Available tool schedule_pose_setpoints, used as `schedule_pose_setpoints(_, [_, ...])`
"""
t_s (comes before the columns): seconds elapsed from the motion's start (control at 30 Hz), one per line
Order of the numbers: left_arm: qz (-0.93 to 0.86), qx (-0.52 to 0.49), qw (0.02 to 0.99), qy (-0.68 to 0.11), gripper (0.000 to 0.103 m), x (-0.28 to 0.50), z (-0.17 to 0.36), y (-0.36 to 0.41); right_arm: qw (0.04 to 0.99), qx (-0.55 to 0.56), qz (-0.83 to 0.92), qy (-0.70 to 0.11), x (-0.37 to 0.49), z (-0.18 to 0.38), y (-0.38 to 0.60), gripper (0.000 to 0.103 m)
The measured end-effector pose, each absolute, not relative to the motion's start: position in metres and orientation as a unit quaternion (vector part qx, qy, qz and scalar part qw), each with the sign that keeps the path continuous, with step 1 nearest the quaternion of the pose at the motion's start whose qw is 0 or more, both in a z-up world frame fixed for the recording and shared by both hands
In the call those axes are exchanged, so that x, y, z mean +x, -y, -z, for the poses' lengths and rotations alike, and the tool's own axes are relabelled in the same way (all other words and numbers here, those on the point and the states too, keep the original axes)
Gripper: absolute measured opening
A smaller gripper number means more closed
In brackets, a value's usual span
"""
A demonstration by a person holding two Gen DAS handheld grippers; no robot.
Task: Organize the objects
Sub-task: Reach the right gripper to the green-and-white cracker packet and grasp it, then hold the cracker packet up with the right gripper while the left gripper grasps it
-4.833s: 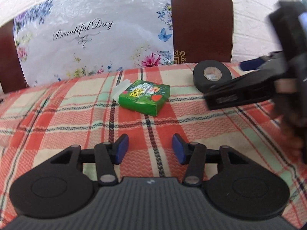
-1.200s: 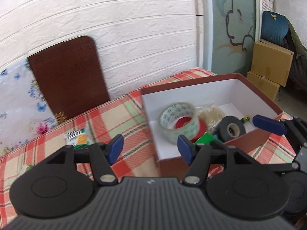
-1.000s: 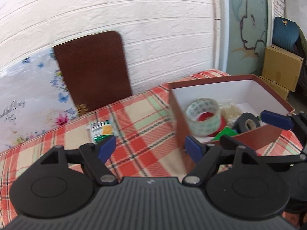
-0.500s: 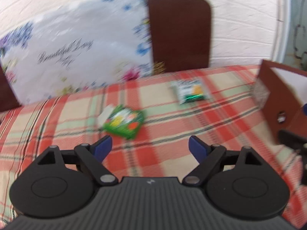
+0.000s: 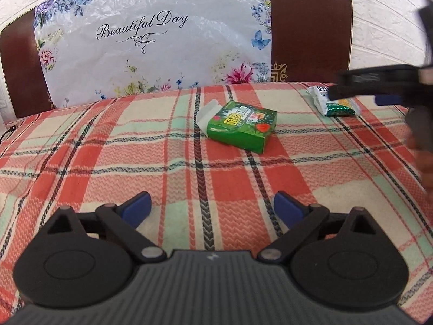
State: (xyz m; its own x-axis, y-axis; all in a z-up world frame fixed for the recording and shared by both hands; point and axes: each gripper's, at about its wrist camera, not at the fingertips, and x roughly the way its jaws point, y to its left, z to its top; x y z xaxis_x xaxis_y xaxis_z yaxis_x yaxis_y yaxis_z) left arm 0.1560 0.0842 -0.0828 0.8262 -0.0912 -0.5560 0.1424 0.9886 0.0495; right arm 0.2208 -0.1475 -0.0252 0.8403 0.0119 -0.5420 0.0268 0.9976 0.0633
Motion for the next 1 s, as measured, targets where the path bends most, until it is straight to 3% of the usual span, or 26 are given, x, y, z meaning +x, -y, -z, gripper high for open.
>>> schedule_pose_setpoints(0.17, [0.061,0.044,0.955,-0.288,0.099,0.157,0.085,-0.085,0.940,0.037,0.055,-0.333,0.288,0.059,0.152,0.095])
schedule_pose_setpoints(0.27, [0.062,0.042,0.954,-0.289,0.099,0.157,0.085,-0.085,0.946,-0.004,0.034,-0.323,0.283,0.057,0.140,0.058])
schedule_pose_setpoints(0.37, [0.063,0.041,0.954,-0.290,0.099,0.157,0.085,-0.085,0.947,-0.046,0.020,-0.317,0.257,0.060,0.127,0.050])
schedule_pose_setpoints(0.63, [0.063,0.040,0.954,-0.291,0.100,0.157,0.084,-0.085,0.941,-0.044,-0.042,-0.333,0.134,0.054,0.122,0.051])
schedule_pose_setpoints(0.73, [0.065,0.040,0.953,-0.293,0.101,0.158,0.084,-0.086,0.935,-0.035,-0.050,-0.350,0.081,0.048,0.125,0.055])
schedule_pose_setpoints(0.77, [0.067,0.039,0.952,-0.295,0.102,0.158,0.084,-0.086,0.933,-0.029,-0.051,-0.356,0.064,0.046,0.127,0.061])
schedule_pose_setpoints(0.8, [0.069,0.038,0.952,-0.296,0.103,0.158,0.084,-0.087,0.932,-0.024,-0.054,-0.358,0.046,0.043,0.129,0.074])
schedule_pose_setpoints(0.87, [0.073,0.037,0.950,-0.300,0.103,0.159,0.084,-0.087,0.939,-0.023,-0.047,-0.339,0.014,0.040,0.135,0.086])
schedule_pose_setpoints(1.0, [0.077,0.037,0.941,-0.327,0.100,0.157,0.075,-0.086,0.947,-0.041,-0.024,-0.317,-0.014,0.032,0.149,0.089])
